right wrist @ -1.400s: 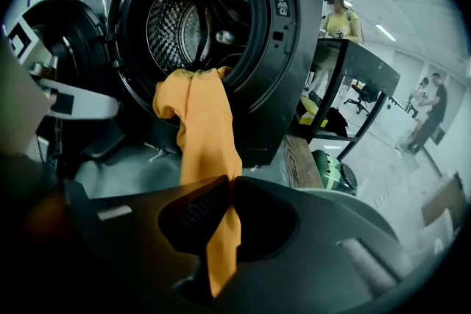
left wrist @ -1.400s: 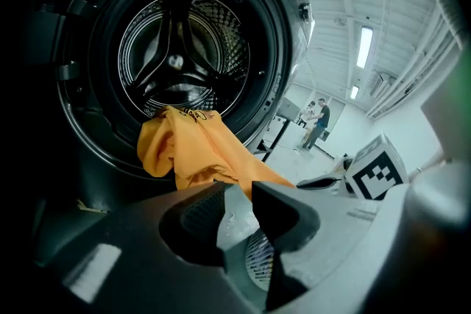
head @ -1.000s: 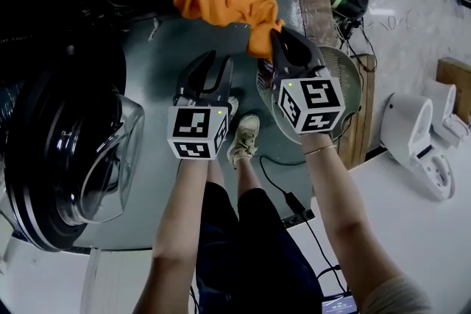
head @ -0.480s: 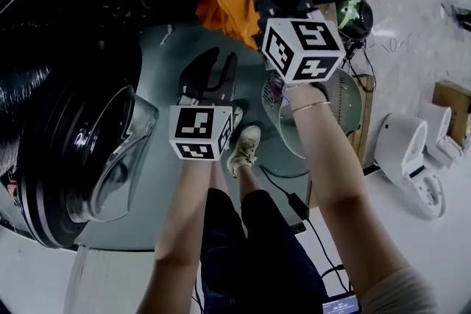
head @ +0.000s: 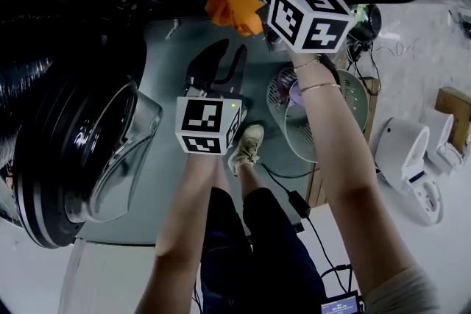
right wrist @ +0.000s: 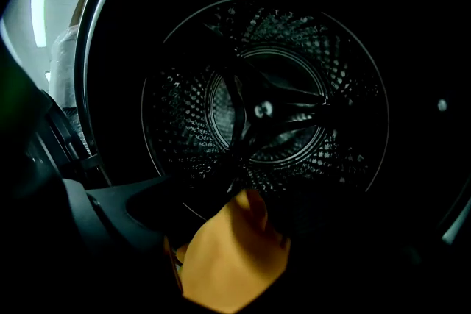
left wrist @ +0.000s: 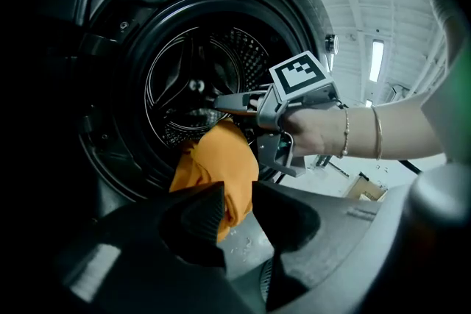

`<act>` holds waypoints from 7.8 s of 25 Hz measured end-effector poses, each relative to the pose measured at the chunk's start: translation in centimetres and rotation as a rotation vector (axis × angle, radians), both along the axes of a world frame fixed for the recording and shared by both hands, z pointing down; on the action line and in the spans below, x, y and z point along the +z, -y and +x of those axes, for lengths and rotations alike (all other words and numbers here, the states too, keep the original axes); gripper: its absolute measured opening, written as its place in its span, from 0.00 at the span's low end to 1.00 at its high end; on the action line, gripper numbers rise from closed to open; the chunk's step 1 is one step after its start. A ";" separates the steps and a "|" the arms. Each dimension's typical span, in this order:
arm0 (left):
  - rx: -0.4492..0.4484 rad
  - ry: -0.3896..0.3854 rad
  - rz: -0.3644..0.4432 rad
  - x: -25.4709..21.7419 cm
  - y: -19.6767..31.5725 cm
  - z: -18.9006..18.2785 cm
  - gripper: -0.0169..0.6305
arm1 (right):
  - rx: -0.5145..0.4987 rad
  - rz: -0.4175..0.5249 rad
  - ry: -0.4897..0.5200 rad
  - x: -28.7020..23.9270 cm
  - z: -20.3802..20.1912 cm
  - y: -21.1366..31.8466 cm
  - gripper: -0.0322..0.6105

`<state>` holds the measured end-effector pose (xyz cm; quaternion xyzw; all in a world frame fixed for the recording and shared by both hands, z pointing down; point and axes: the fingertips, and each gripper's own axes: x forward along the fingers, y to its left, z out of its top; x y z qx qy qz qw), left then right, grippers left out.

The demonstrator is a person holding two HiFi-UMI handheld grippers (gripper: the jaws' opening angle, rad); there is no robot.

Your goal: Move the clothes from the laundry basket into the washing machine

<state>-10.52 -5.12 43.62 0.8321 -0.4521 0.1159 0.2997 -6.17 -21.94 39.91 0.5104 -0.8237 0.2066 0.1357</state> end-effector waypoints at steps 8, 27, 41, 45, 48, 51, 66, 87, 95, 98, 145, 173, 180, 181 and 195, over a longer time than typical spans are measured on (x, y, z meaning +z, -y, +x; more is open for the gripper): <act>-0.023 0.019 -0.024 1.0 -0.6 -1.3 0.22 | 0.057 -0.104 -0.007 3.5 2.8 -6.5 0.78; -0.044 0.017 -0.041 5.0 -0.6 -1.4 0.22 | 0.081 -0.355 -0.037 16.3 3.5 -8.4 0.48; -0.048 0.011 0.012 1.5 1.1 -1.2 0.21 | 0.086 -0.077 0.064 4.3 1.3 -3.6 0.21; -0.057 0.020 0.030 0.2 1.8 -1.6 0.21 | 0.083 0.027 0.095 0.0 0.6 0.2 0.20; -0.063 0.026 0.038 -0.3 2.4 -1.8 0.21 | 0.065 0.052 0.128 -1.9 -0.3 2.4 0.26; -0.068 0.024 0.040 -0.4 2.9 -1.7 0.21 | 0.025 0.022 0.164 -2.0 -1.0 2.9 0.70; -0.059 0.035 0.022 0.7 2.5 -1.6 0.21 | 0.143 -0.244 0.108 8.4 2.5 -7.2 0.81; -0.075 0.031 0.024 1.0 2.8 -2.6 0.21 | 0.091 -0.168 0.073 5.8 -0.2 -1.6 0.14; -0.062 0.033 0.037 0.2 3.7 -2.0 0.21 | 0.122 -0.137 0.122 3.8 0.6 1.7 0.39; -0.048 0.040 0.032 0.3 3.5 -1.5 0.21 | 0.124 -0.196 0.126 5.1 1.1 0.7 0.70; 0.677 0.172 -0.052 3.0 -10.3 24.4 0.21 | 0.955 -0.709 0.419 27.0 27.5 -37.0 0.89; 0.516 0.084 0.002 -1.2 -6.0 21.9 0.21 | 0.998 -0.469 0.565 21.0 29.5 -34.4 0.17; 0.476 0.103 -0.026 -2.8 -6.1 19.0 0.21 | 0.824 -0.297 0.566 9.9 26.6 -30.9 0.17; 0.474 0.108 -0.033 -2.8 -6.2 18.5 0.21 | 0.791 -0.278 0.564 8.4 25.9 -30.4 0.17; 0.275 0.137 -0.031 -7.1 -3.6 8.6 0.21 | 0.390 -0.055 0.555 -9.1 14.8 -21.3 0.17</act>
